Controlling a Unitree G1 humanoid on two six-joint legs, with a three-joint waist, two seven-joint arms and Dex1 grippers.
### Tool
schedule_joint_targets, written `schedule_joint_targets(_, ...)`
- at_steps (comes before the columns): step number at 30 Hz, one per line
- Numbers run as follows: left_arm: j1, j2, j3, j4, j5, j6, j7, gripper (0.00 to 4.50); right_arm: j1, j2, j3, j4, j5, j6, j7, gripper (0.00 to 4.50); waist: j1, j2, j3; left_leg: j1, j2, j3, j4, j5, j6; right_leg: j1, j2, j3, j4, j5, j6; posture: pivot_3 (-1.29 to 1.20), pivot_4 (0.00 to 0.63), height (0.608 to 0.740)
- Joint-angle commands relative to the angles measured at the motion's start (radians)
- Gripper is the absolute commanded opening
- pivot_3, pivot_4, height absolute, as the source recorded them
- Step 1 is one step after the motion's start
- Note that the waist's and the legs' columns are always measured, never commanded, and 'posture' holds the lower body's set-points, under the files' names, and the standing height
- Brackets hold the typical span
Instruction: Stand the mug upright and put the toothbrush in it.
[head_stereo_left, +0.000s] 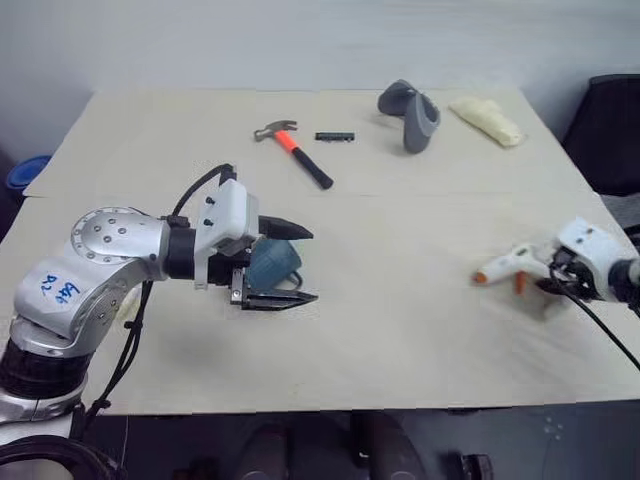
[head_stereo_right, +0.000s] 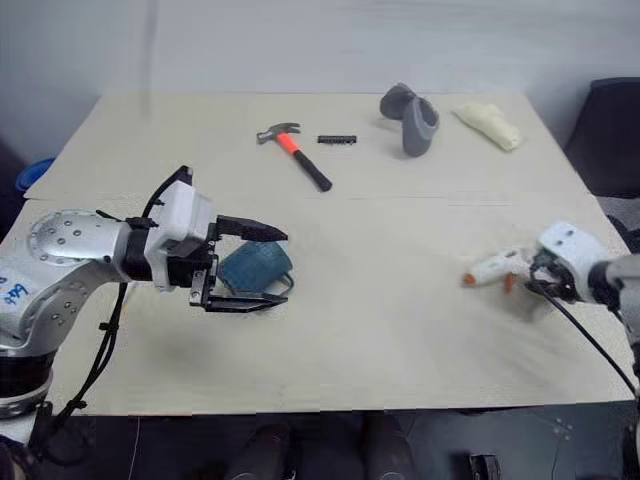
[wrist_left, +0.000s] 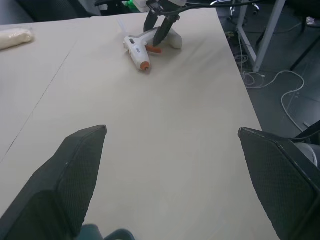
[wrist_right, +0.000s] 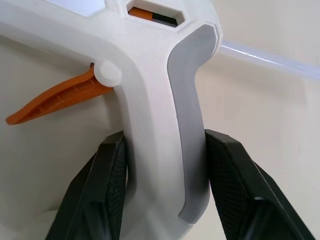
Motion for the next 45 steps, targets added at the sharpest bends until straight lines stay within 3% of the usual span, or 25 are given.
schedule_joint_targets(1,-0.03,-0.002,-0.004,0.013,0.017,-0.031,-0.031,4.5,0.045,0.009,-0.051,-0.027,0.031,0.022,-0.053,2.67,-0.005,0.0,0.0,0.001,0.0,0.0,0.0,0.0,0.0,0.001,0.001,0.001,0.0,0.0,0.0,0.0,0.15,0.74)
schedule_joint_targets(7,-0.04,-0.011,-0.002,0.032,0.022,-0.04,-0.052,4.5,0.071,0.006,-0.089,-0.14,0.075,0.086,-0.088,4.49,-0.008,0.0,0.0,0.005,0.002,0.0,0.0,0.0,0.0,0.003,0.005,0.007,0.0,0.0,0.0,0.0,0.15,0.74)
schedule_joint_targets(14,0.015,0.04,0.061,-0.001,0.01,-0.014,-0.048,4.5,0.025,-0.063,-0.137,-0.388,0.192,0.272,-0.004,4.49,-0.01,0.001,0.0,0.004,0.002,-0.003,0.0,-0.001,0.001,0.0,0.006,0.012,0.0,0.001,0.001,0.0,0.15,0.74)
schedule_joint_targets(18,0.078,0.102,0.105,-0.016,0.028,-0.02,-0.055,4.5,-0.087,-0.005,-0.137,-0.602,0.387,0.513,0.03,4.49,-0.022,0.001,0.001,0.005,0.005,-0.003,-0.001,-0.002,0.0,-0.001,0.008,0.012,0.0,0.001,0.001,0.0,0.15,0.74)
schedule_joint_targets(21,0.132,0.171,0.165,0.012,0.062,-0.03,-0.055,4.5,-0.163,0.123,-0.084,-0.78,0.566,0.651,0.031,4.49,-0.021,0.0,0.001,0.005,0.007,-0.004,-0.002,-0.003,-0.001,-0.001,0.01,0.012,0.0,0.0,-0.001,0.0,0.15,0.74)
schedule_joint_targets(25,0.184,0.255,0.234,0.068,0.094,-0.076,-0.1,4.5,-0.186,0.171,0.125,-0.869,0.503,0.377,0.113,4.49,-0.015,0.0,0.001,0.001,0.008,-0.005,-0.002,-0.003,-0.002,-0.004,0.011,0.01,0.001,-0.001,-0.002,0.0,0.15,0.74)
schedule_joint_targets(28,0.212,0.291,0.279,0.075,0.087,-0.078,-0.125,4.5,-0.253,0.223,0.299,-0.763,0.372,0.189,0.124,4.49,-0.008,0.0,0.001,-0.002,0.006,-0.006,0.0,-0.004,-0.001,-0.004,0.009,0.008,0.0,0.0,0.001,0.0,0.15,0.74)
schedule_joint_targets(31,0.248,0.309,0.322,0.075,0.095,-0.076,-0.123,4.5,-0.307,0.29,0.384,-0.686,0.337,0.137,0.137,4.49,-0.009,0.0,0.001,-0.002,0.005,-0.004,0.0,-0.004,0.001,-0.004,0.008,0.01,-0.001,0.002,0.003,0.0,0.15,0.74)
schedule_joint_targets(38,0.329,0.294,0.361,-0.035,0.056,-0.027,-0.079,4.5,-0.309,0.319,0.419,-0.643,0.325,0.068,0.193,4.49,-0.006,0.0,0.001,-0.003,0.006,-0.004,-0.001,-0.005,0.001,-0.005,0.009,0.009,-0.001,0.001,0.001,0.0,0.15,0.74)
schedule_joint_targets(45,0.229,0.221,0.236,-0.181,-0.134,0.173,0.026,4.5,-0.295,0.295,0.383,-0.654,0.324,0.092,0.186,4.49,0.002,0.0,0.001,-0.002,0.006,-0.005,0.0,-0.005,0.0,-0.005,0.009,0.009,0.003,0.001,0.001,0.0,0.15,0.74)
